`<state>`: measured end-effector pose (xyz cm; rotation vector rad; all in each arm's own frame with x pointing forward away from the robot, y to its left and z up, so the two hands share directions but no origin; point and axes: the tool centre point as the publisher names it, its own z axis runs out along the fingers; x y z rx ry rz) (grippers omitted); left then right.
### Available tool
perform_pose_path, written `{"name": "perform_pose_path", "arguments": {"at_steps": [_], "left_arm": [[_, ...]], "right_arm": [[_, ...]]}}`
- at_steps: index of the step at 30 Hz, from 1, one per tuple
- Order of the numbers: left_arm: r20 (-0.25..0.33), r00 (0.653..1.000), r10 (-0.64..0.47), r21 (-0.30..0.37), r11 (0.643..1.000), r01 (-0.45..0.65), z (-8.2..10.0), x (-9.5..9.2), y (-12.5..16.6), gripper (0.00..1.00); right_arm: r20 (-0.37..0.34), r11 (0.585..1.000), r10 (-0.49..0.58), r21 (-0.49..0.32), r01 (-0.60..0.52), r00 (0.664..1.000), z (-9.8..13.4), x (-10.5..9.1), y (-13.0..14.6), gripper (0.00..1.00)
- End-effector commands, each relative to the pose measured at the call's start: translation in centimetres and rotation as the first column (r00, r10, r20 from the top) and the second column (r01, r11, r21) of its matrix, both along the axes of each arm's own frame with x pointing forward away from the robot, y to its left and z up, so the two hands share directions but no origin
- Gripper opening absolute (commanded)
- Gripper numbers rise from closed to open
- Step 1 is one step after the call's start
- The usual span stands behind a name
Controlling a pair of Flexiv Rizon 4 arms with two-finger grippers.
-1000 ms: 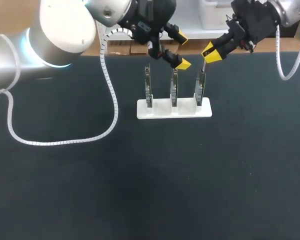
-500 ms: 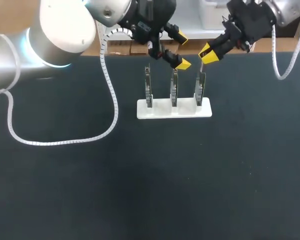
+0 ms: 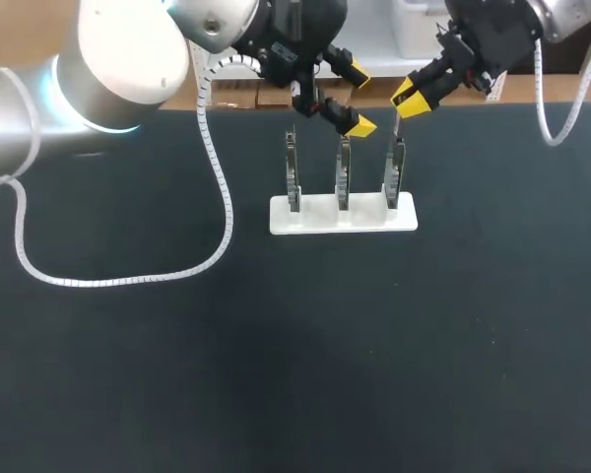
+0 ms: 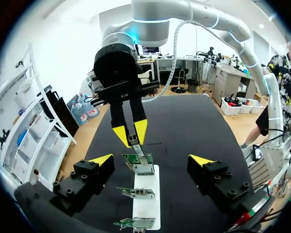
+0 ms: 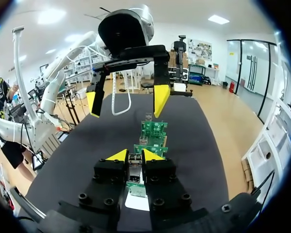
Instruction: Pick up the optical module with the left hand, and insert it into the network port with the right hand.
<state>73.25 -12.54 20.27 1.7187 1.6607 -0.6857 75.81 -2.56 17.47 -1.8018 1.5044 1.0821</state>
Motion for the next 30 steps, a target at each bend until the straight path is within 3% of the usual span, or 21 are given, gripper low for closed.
{"name": "perform_pose_path", "arguments": {"at_steps": [1,18,30], "left_arm": [[-0.003,1.0,0.0,0.007,1.0,0.0,0.12,0.08,-0.07,1.0],[-0.003,1.0,0.0,0.007,1.0,0.0,0.12,0.08,-0.07,1.0],[-0.003,1.0,0.0,0.007,1.0,0.0,0.12,0.08,-0.07,1.0]], "right_arm": [[-0.003,1.0,-0.013,0.002,0.013,1.0,-0.12,-0.45,-0.18,0.0],[-0.011,0.999,-0.036,0.014,0.036,0.999,-0.65,-1.19,-0.12,0.0],[-0.006,0.999,-0.036,-0.006,0.036,0.999,-0.26,-0.64,-0.29,0.0]]}}
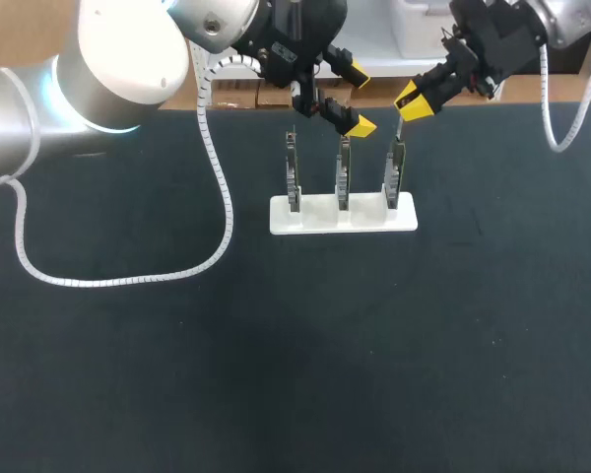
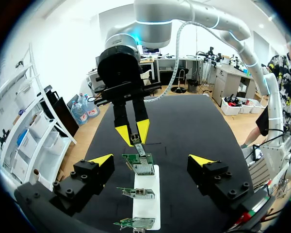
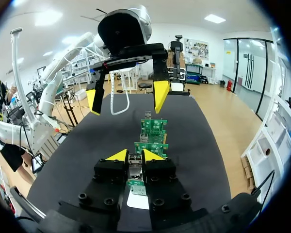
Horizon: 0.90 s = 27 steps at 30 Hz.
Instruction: Pick up the optical module with the left hand, and insert it into the network port with the right hand.
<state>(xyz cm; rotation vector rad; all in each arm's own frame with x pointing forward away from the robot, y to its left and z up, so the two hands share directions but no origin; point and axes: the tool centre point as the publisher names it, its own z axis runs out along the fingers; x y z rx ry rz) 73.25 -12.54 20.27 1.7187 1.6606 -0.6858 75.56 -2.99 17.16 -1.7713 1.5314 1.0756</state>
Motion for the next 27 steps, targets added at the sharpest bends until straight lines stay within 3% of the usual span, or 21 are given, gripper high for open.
{"name": "perform_pose_path", "arguments": {"at_steps": [1,27], "left_arm": [[-0.003,1.0,0.001,0.007,1.0,-0.001,0.12,0.08,-0.06,1.0],[-0.003,1.0,0.001,0.007,1.0,-0.001,0.12,0.08,-0.06,1.0]], "right_arm": [[0.0,1.0,-0.007,-0.006,0.007,1.0,0.0,-0.43,0.14,0.0],[-0.002,1.0,-0.02,-0.006,0.02,1.0,-0.28,-0.74,0.03,0.0]]}}
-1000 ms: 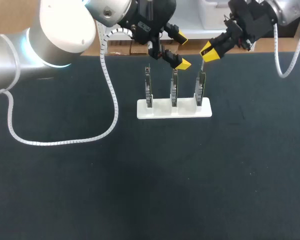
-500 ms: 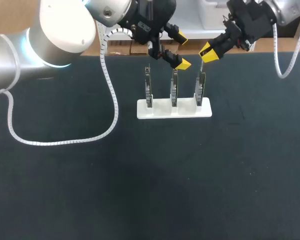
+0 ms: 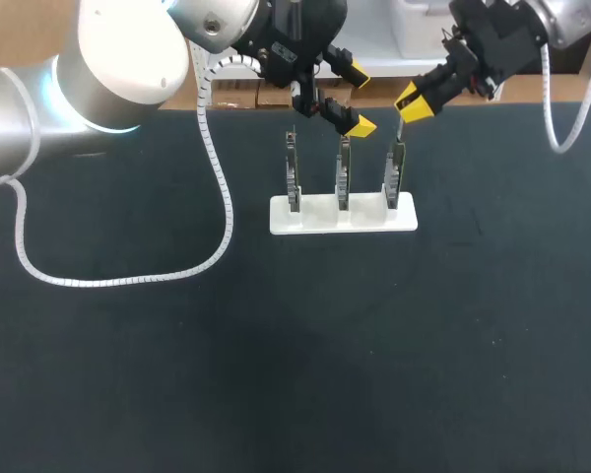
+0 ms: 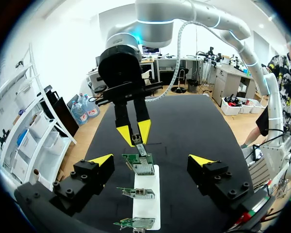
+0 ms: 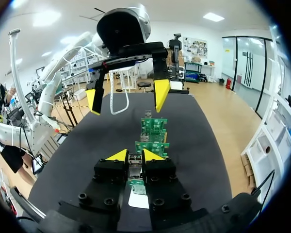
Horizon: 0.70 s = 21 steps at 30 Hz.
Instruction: Pick up the optical module with the left hand, and insert it into the network port with the right hand.
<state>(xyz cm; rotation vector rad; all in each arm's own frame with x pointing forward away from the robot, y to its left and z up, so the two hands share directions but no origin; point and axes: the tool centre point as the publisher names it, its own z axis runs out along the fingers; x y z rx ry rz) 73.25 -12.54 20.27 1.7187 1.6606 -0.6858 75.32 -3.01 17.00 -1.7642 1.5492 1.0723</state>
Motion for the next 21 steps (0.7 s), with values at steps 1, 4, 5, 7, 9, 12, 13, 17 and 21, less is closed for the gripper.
{"name": "perform_pose_path", "arguments": {"at_steps": [1,4,5,7,9,12,13,17,21], "left_arm": [[-0.003,1.0,0.001,0.007,1.0,-0.001,0.12,0.08,-0.07,1.0],[-0.003,1.0,0.001,0.007,1.0,-0.001,0.12,0.08,-0.07,1.0],[-0.003,1.0,0.001,0.007,1.0,-0.001,0.12,0.08,-0.07,1.0],[-0.003,1.0,0.001,0.007,1.0,-0.001,0.12,0.08,-0.07,1.0],[-0.003,1.0,0.001,0.007,1.0,-0.001,0.12,0.08,-0.07,1.0],[-0.003,1.0,0.001,0.007,1.0,-0.001,0.12,0.08,-0.07,1.0],[-0.003,1.0,0.001,0.007,1.0,-0.001,0.12,0.08,-0.07,1.0],[-0.003,1.0,0.001,0.007,1.0,-0.001,0.12,0.08,-0.07,1.0],[-0.003,1.0,0.001,0.007,1.0,-0.001,0.12,0.08,-0.07,1.0]], "right_arm": [[0.004,1.0,-0.008,0.003,0.008,1.0,-0.19,-0.51,0.1,0.0],[0.001,1.0,-0.008,0.005,0.008,1.0,-0.37,-0.5,0.15,0.0],[0.0,1.0,-0.009,0.006,0.009,1.0,-0.4,-0.5,0.14,0.0],[-0.001,1.0,-0.009,0.006,0.009,1.0,-0.42,-0.5,0.14,0.0],[0.0,1.0,-0.008,0.004,0.008,1.0,-0.39,-0.42,0.12,0.0],[0.007,1.0,-0.004,-0.004,0.004,1.0,-0.05,-0.23,0.09,0.0],[0.007,1.0,-0.004,-0.005,0.004,1.0,0.0,-0.21,0.09,0.0],[0.007,1.0,0.0,-0.012,0.0,1.0,0.0,-0.08,0.12,0.0],[0.0,1.0,-0.002,-0.01,0.002,1.0,-0.3,-0.19,0.18,0.0]]}}
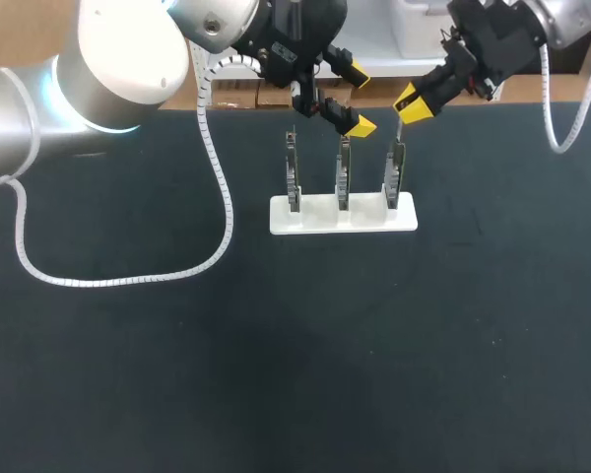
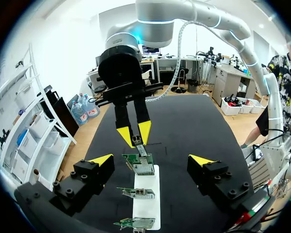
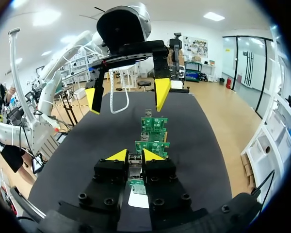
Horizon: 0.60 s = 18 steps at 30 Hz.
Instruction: Pick up the optical module with the left hand, and insert it into the network port with the right hand.
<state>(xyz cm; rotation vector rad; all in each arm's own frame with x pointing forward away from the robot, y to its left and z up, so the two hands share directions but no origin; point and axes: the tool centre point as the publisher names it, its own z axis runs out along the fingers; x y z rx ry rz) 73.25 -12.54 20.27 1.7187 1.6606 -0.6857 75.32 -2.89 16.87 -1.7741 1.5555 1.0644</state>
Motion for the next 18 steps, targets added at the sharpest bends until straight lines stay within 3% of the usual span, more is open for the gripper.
{"name": "perform_pose_path", "arguments": {"at_steps": [1,18], "left_arm": [[-0.003,1.0,0.001,0.007,1.0,-0.001,0.12,0.08,-0.07,1.0],[-0.003,1.0,0.001,0.007,1.0,-0.001,0.12,0.08,-0.07,1.0]], "right_arm": [[-0.003,1.0,-0.005,0.003,0.005,1.0,-0.24,-0.24,0.06,0.0],[0.025,1.0,-0.002,-0.002,0.002,1.0,0.29,-0.13,0.08,0.0]]}}
